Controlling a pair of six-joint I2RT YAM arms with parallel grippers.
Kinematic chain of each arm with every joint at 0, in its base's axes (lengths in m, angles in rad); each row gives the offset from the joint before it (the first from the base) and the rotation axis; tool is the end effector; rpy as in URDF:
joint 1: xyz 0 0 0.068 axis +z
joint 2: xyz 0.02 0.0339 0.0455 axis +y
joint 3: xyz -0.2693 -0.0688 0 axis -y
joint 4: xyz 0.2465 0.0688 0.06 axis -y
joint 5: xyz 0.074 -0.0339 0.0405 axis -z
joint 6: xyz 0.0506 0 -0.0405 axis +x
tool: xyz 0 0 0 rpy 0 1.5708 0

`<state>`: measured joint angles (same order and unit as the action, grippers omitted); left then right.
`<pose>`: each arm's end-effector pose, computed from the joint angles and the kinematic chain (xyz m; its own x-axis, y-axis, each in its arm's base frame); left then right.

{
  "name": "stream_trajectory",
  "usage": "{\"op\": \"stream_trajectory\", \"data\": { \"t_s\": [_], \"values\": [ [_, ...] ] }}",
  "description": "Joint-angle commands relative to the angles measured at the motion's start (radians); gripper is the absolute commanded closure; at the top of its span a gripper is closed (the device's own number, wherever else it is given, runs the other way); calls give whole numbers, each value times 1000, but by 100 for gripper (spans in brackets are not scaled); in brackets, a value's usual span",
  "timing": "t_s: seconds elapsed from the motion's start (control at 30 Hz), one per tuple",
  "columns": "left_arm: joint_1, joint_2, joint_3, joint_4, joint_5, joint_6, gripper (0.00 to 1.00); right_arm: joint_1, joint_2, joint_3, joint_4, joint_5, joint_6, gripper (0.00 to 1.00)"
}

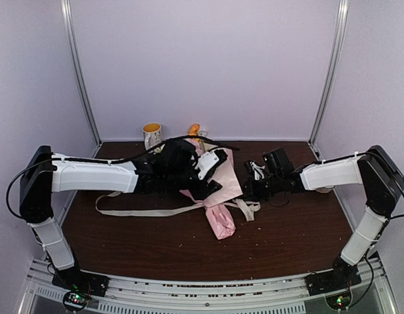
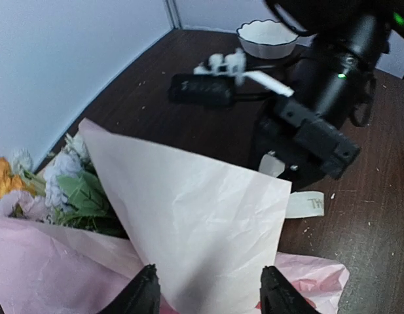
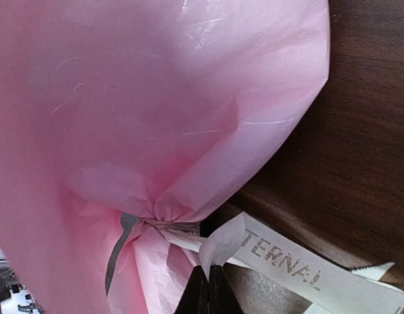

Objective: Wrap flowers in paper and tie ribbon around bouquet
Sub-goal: Adjust the folded bouquet at the center of the board.

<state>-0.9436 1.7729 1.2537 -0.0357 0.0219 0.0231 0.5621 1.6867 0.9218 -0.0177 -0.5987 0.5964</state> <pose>0.2478 -0.3437 0.2415 -0.2902 0.4397 -0.8500 0.8273 0.5617 0.0081 0.2832 0.2121 0.1719 -0.9308 -0.0380 -0.3635 -0.3089 0.6132 0.7271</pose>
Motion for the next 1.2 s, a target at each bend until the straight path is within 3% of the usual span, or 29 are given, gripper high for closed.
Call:
{"op": "stream_trajectory", "data": {
  "t_s": [0.0, 0.1, 0.2, 0.47, 0.63, 0.77, 1.03, 1.17],
  "values": [
    [-46, 19, 18, 60, -110, 158, 39, 15, 60, 54, 171, -69, 57, 100],
    [-70, 50, 52, 7, -201, 178, 30, 31, 73, 89, 270, -127, 99, 100],
    [-79, 49, 38, 4, -257, 188, 20, 69, 99, 163, 264, -150, 75, 100],
    [-77, 33, 5, 19, -342, 142, 16, 124, 213, 307, 190, -108, 56, 100],
    [-38, -44, -68, 63, -249, -2, 17, 154, 261, 400, 79, -83, -14, 100],
    [1, -103, -134, 122, -195, -81, 26, 163, 273, 416, 80, -82, -13, 100],
    [16, -86, -103, 92, -206, -59, 24, 174, 283, 446, 79, -108, -8, 100],
    [63, -89, -104, 88, -193, -127, 33, 174, 288, 450, 69, -98, -12, 100]
  ]
}}
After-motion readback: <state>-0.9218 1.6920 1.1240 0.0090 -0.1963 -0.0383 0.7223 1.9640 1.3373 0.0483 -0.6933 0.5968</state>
